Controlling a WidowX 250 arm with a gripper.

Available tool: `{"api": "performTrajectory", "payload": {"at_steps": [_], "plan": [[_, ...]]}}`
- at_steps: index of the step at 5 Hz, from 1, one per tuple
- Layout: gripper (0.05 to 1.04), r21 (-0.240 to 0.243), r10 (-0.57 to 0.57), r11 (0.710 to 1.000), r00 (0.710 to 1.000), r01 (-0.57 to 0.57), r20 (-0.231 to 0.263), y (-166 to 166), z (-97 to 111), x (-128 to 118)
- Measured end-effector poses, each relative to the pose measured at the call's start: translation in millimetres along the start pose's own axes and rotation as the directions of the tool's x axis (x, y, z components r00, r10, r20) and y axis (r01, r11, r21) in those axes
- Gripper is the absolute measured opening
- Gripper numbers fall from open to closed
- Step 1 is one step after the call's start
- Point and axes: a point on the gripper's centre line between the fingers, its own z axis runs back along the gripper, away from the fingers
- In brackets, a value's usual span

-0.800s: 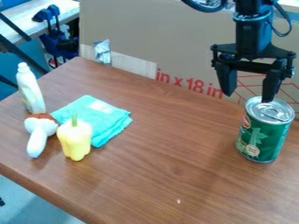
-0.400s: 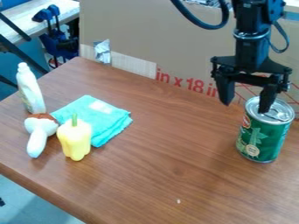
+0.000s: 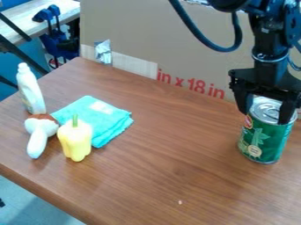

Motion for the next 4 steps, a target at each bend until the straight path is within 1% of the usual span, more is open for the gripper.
{"api": "performTrajectory", "payload": {"at_steps": [1,2,3,4], "plan": [[1.001,-0.011,0.097,0.995,0.993,-0.096,0.067,2.2,-7.0,5.2],[1.001,-0.020,0.161,0.987,0.982,-0.160,0.102,12.7,-8.4,14.8],[1.001,-0.011,0.194,0.981,0.973,-0.194,0.124,20.8,-10.3,23.5],[1.001,0.019,0.195,0.980,0.975,-0.198,0.102,22.2,-11.2,25.3]]}}
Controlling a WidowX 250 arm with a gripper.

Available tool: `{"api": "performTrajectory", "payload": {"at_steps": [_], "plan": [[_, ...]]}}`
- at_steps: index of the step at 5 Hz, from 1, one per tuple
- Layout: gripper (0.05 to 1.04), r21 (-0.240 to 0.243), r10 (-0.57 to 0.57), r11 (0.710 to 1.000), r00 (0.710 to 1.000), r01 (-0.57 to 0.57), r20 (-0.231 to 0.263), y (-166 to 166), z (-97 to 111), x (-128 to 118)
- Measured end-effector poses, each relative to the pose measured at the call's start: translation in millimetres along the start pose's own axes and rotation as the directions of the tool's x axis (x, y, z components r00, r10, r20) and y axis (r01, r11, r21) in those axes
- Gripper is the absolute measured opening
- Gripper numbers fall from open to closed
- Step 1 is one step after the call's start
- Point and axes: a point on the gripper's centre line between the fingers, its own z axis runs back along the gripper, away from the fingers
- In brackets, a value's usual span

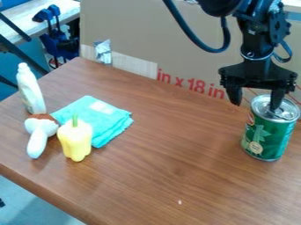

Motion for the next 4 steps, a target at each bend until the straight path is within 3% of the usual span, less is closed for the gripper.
{"api": "performTrajectory", "payload": {"at_steps": [2,3,4], "plan": [[1.001,0.052,0.029,0.998,0.991,-0.022,-0.129,-5.8,4.6,-24.7],[1.001,0.078,0.068,0.996,0.967,-0.051,-0.246,-13.4,10.9,-51.5],[1.002,0.058,0.057,0.998,0.934,-0.038,-0.353,-29.5,16.4,-71.4]]}}
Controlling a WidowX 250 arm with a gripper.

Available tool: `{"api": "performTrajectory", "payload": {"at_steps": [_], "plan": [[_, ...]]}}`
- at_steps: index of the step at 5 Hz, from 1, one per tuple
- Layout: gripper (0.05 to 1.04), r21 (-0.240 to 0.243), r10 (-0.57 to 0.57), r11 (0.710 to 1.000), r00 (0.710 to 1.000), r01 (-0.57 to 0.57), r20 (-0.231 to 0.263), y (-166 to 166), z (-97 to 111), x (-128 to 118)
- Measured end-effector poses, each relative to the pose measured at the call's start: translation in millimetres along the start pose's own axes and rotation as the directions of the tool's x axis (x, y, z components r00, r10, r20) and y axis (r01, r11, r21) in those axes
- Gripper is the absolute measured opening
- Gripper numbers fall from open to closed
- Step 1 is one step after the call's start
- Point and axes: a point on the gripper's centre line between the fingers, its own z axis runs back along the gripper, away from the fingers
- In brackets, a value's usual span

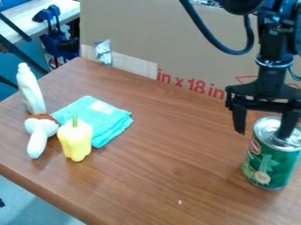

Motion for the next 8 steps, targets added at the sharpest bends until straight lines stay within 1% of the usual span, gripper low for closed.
{"api": "performTrajectory", "payload": {"at_steps": [1,2,3,4,5,6,7,8], "plan": [[1.001,0.023,-0.097,0.995,0.993,0.099,-0.070,-10.2,1.0,-20.3],[1.001,0.034,-0.186,0.981,0.970,0.193,-0.155,-16.5,1.2,-41.9],[1.001,0.046,-0.219,0.970,0.936,0.240,-0.275,-10.5,2.8,-61.9],[1.001,0.046,-0.211,0.969,0.915,0.241,-0.345,-2.0,5.5,-79.9],[1.001,0.055,-0.189,0.973,0.907,0.226,-0.377,3.8,8.1,-91.1],[1.001,0.038,-0.176,0.979,0.931,0.198,-0.320,7.9,24.4,-90.4],[1.001,0.043,-0.188,0.979,0.968,0.198,-0.168,9.6,51.1,-71.3],[1.001,0.007,-0.210,0.978,0.978,0.210,0.023,15.2,95.7,-53.4]]}}
